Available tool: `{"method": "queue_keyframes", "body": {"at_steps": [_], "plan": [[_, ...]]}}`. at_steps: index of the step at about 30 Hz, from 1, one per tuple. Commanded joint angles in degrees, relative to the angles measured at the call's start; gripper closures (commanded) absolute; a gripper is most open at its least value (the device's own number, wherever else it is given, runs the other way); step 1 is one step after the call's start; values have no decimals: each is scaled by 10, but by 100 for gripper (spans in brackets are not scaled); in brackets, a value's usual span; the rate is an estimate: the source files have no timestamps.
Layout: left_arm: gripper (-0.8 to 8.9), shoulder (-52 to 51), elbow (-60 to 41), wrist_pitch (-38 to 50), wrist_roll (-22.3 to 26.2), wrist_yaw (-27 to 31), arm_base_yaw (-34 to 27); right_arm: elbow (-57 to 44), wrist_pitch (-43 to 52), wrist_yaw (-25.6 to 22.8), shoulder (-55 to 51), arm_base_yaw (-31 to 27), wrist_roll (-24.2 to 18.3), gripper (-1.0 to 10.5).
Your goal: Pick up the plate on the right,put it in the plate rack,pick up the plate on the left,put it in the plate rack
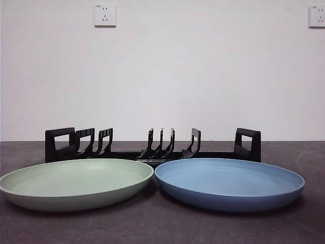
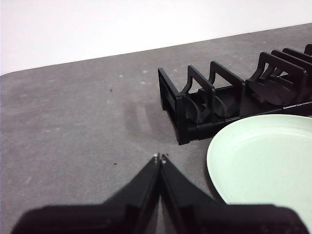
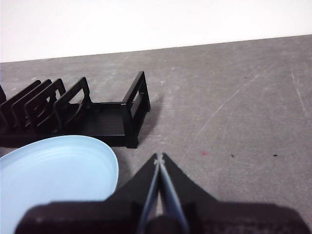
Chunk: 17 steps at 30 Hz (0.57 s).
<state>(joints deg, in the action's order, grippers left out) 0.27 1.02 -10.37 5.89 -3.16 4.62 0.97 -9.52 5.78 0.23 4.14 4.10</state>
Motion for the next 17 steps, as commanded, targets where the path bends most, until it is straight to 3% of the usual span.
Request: {"method": "queue_keyframes", "body": {"at_steps": [1, 8, 17], "plan": [[817, -2, -8, 2, -24, -6, -2, -6, -6, 2, -1, 0, 15, 945], [817, -2, -8, 2, -104, -16, -2, -6, -6, 3, -1, 1, 145, 946], [819, 10, 19, -23, -214, -34, -2, 21, -28, 3, 15, 0, 201, 957]]}}
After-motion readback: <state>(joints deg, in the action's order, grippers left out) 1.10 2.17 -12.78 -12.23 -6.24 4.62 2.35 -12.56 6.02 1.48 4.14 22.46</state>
